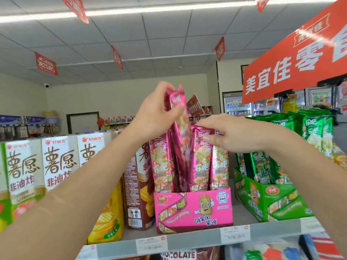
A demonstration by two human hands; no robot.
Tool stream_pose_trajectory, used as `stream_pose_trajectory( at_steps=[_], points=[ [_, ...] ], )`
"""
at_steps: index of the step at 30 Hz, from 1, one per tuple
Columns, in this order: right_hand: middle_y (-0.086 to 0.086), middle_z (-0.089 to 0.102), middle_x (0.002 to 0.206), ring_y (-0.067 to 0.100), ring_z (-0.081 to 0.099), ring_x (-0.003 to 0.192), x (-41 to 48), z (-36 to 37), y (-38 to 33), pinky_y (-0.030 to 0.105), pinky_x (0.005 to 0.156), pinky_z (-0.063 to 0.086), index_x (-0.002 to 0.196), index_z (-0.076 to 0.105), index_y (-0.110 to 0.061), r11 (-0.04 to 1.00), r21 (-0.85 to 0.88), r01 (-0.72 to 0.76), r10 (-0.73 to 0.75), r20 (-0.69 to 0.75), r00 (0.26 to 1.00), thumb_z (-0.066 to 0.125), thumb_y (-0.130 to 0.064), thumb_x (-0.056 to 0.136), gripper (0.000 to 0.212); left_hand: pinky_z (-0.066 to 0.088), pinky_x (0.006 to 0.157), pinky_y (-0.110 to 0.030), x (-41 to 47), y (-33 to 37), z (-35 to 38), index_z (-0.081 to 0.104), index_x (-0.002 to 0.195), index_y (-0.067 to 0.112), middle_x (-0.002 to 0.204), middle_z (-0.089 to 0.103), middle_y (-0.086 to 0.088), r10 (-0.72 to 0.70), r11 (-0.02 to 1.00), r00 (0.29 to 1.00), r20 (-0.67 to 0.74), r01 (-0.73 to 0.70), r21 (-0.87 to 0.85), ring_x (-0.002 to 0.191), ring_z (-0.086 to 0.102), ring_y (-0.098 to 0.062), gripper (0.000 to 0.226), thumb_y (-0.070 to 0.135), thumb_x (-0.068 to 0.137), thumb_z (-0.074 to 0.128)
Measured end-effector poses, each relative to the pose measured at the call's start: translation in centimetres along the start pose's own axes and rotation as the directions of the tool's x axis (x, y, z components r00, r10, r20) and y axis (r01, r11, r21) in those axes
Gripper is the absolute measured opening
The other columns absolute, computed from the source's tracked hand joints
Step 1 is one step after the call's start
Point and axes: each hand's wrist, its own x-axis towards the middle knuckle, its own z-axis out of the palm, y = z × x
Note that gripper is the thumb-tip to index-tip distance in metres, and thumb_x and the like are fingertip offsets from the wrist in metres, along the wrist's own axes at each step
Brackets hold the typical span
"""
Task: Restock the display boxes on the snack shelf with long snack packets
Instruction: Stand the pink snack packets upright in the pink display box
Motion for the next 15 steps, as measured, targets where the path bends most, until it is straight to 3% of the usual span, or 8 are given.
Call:
stream_pose_trajectory(
  at_steps=[3,7,9,11,15],
  points=[
    [-0.015,0.034,0.152,0.013,0.023,0.142,0.2,0.4,-0.1,0.057,0.113,0.022,0.140,0.047,-0.035,0.999,0.042,0.019,-0.015,-0.098,0.995,0.045,-0.041,0.100,0.040,0.053,0.072,-0.047,-0.9,1.6,-0.7,0.042,0.106,0.030,0.101,0.060,-0.010,0.129,0.982,0.921,-0.367,-0.170,-0.081,0.085,0.061,-0.027,0.026,0.022,0.091,0.062],
    [-0.015,0.054,0.132,0.012,0.041,0.128,0.5,1.6,-0.5,0.049,0.100,0.029,0.128,0.057,-0.033,0.996,0.062,0.070,-0.048,-0.300,0.953,0.041,-0.054,0.093,0.044,0.052,0.065,-0.035,-2.7,3.4,-1.6,0.040,0.110,0.033,0.099,0.058,-0.001,0.218,0.935,0.807,-0.549,-0.335,-0.121,0.078,0.060,-0.018,0.034,0.015,0.089,0.061],
    [-0.019,0.055,0.127,0.010,0.041,0.126,0.6,2.1,-0.5,0.046,0.097,0.027,0.127,0.056,-0.037,0.994,0.047,0.097,-0.075,-0.340,0.937,0.033,-0.064,0.090,0.051,0.046,0.061,-0.031,-3.7,3.9,-1.9,0.042,0.109,0.025,0.084,0.054,0.013,0.196,0.914,0.788,-0.584,-0.363,-0.183,0.068,0.053,-0.011,0.030,0.012,0.090,0.060],
    [-0.019,0.052,0.133,0.008,0.037,0.131,0.5,2.3,-0.3,0.046,0.100,0.024,0.130,0.054,-0.039,0.994,0.037,0.106,-0.084,-0.384,0.920,0.028,-0.069,0.092,0.055,0.042,0.059,-0.030,-4.8,4.1,-1.9,0.046,0.103,0.024,0.074,0.051,0.015,0.154,0.900,0.806,-0.571,-0.353,-0.255,0.064,0.047,-0.010,0.025,0.009,0.089,0.059],
    [-0.014,0.053,0.136,0.008,0.039,0.132,-1.1,2.2,-1.0,0.051,0.109,0.030,0.132,0.055,-0.032,0.988,0.105,0.114,-0.031,-0.589,0.808,0.033,-0.054,0.099,0.046,0.042,0.057,-0.026,-7.4,4.5,-1.1,0.049,0.104,0.027,0.074,0.051,0.014,0.076,0.882,0.876,-0.476,-0.282,-0.377,0.061,0.046,-0.009,0.025,0.015,0.087,0.062]
  ],
)
